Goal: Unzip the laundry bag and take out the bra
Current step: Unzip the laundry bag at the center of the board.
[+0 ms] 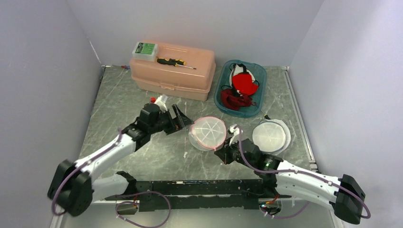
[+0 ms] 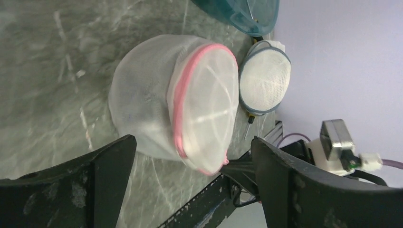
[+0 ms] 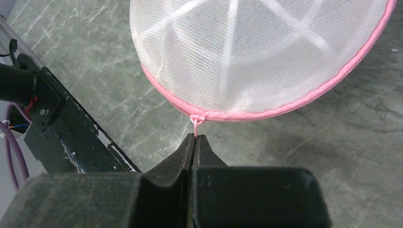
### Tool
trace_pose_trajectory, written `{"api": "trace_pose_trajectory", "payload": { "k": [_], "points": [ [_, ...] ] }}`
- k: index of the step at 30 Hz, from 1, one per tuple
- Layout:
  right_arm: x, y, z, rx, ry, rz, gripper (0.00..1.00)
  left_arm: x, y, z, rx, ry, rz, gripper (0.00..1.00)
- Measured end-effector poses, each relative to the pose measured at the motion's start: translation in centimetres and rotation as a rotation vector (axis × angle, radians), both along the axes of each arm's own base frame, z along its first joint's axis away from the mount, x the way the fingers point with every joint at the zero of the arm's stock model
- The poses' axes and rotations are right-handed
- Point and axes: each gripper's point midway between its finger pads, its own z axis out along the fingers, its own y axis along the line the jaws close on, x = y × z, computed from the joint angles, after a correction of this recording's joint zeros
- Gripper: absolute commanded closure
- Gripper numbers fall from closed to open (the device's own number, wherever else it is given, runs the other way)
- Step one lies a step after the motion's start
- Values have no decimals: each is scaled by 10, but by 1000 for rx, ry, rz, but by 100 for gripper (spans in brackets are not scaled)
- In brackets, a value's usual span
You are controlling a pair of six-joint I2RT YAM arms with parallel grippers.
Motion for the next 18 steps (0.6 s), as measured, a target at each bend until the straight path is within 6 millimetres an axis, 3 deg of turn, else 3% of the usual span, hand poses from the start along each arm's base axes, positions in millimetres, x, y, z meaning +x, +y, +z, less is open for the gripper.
{"api": "trace_pose_trajectory", "payload": {
  "k": [4, 7, 11, 14, 18],
  "points": [
    [3, 9, -2, 6, 0, 8, 100, -22, 26, 19, 9, 17, 115, 5],
    [2, 16, -7, 0, 5, 24, 100, -48, 30, 14, 2, 78, 142, 5],
    [-1, 27, -10, -18, 8, 65, 100, -85, 10, -8, 9, 193, 100, 4],
    [-2, 37, -5, -18, -1, 94, 100, -98, -7, -19, 17, 244, 75, 5],
    [-5, 50, 5, -6, -26, 134, 100, -101, -24, -31, 30, 287, 80, 5]
  ]
}}
